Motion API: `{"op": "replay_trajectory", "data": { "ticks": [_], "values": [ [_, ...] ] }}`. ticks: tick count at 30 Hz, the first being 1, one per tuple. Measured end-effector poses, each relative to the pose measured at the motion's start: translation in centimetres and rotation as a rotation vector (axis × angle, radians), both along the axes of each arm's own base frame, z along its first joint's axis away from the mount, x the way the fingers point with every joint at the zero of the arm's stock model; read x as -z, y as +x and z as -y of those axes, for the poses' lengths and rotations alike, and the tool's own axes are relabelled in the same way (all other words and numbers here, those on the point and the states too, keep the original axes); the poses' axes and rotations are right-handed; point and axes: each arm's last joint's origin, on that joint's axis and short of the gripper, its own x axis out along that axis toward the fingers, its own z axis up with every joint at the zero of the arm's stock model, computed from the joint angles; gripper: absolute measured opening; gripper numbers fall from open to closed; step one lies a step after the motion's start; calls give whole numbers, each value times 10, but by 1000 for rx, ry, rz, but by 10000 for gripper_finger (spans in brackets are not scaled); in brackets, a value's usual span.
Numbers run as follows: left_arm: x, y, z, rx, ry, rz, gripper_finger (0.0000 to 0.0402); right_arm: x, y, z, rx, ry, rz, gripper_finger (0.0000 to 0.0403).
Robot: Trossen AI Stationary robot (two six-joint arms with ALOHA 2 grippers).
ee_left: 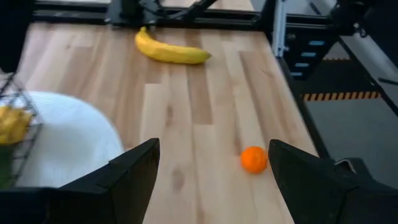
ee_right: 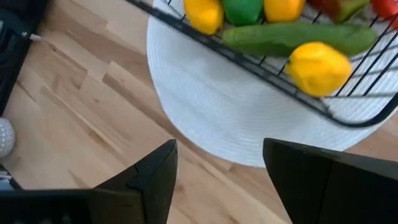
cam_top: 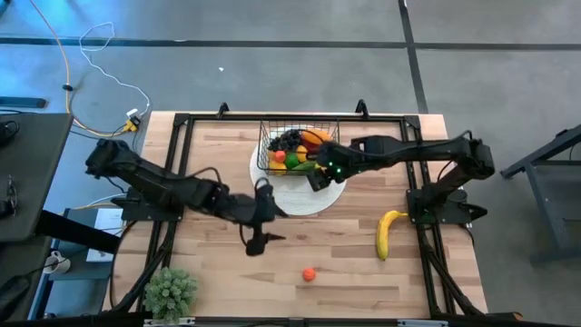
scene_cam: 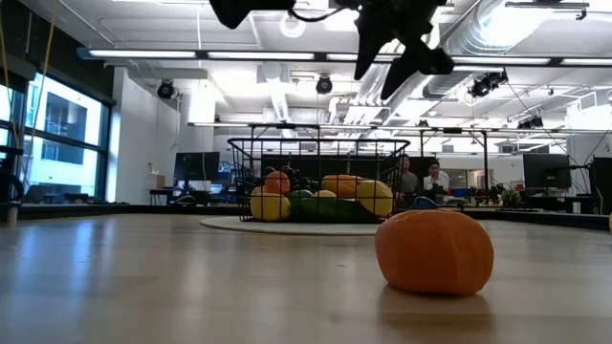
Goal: Build produce basket
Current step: Put the orange fruit into the black basket
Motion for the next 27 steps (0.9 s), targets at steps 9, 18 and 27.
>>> {"op": "replay_trajectory", "data": {
  "ticks": [9,18,27],
  "values": [
    [31,23,39,49,-14,24,291,0,0,-14,58,-27,3,216],
    [73,45,64,111,63,14,291,0,0,-15,71,-20,0,216],
    [112,64,74,138,65,25,291,0,0,-15,87,-10,1,216]
  ]
}}
